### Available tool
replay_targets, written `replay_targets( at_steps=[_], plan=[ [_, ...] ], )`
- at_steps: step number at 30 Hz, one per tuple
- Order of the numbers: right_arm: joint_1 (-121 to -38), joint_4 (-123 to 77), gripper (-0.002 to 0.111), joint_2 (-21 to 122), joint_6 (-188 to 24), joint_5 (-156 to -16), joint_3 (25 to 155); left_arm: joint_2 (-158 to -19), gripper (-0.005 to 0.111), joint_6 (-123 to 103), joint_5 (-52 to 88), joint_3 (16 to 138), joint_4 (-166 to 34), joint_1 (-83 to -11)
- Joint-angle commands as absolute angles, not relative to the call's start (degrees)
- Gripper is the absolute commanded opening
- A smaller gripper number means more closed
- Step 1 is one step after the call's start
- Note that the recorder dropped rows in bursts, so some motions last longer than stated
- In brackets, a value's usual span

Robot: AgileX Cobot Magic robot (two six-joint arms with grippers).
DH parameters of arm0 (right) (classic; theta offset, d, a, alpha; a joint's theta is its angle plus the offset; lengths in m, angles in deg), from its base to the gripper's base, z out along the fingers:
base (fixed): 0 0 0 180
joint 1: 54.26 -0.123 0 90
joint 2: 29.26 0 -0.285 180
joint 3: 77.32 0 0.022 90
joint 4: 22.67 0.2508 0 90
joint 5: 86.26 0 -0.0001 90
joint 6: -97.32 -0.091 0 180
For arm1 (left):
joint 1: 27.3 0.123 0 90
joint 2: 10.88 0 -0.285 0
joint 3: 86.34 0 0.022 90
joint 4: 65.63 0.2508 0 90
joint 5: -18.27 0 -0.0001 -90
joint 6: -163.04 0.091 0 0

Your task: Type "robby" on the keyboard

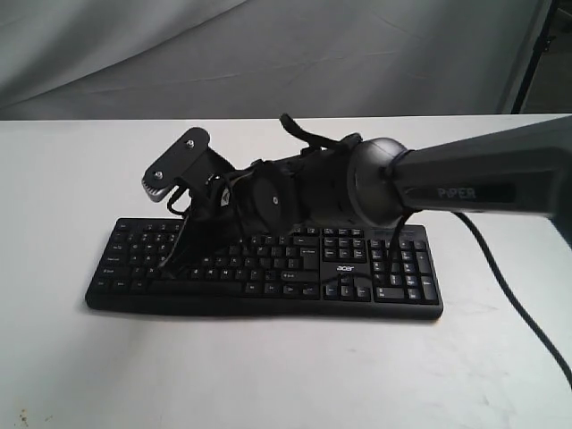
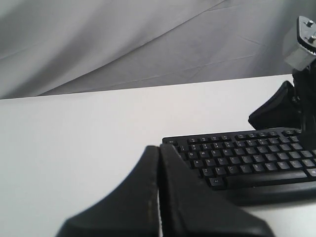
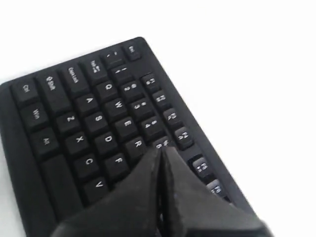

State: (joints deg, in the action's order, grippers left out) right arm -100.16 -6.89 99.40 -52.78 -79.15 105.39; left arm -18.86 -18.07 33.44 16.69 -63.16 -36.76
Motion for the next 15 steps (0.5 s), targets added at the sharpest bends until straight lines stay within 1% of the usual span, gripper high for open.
replay_targets(
  at_steps=[1,4,15],
  plan=[
    [-99.4,-9.8,0.0,100.2,-53.1,-77.0,110.1,-18.7,0.0,-18.2,33.0,16.4,-62.9,-37.1],
    [-98.9,-10.1,0.0,102.9,-53.1,-74.4,112.9,-18.7,0.0,-18.2,33.0,16.4,-62.9,-37.1],
    [-98.1,-10.1,0.0,104.6,-53.1,-74.9,110.2,-18.7,0.0,-18.2,33.0,16.4,-62.9,-37.1]
  ],
)
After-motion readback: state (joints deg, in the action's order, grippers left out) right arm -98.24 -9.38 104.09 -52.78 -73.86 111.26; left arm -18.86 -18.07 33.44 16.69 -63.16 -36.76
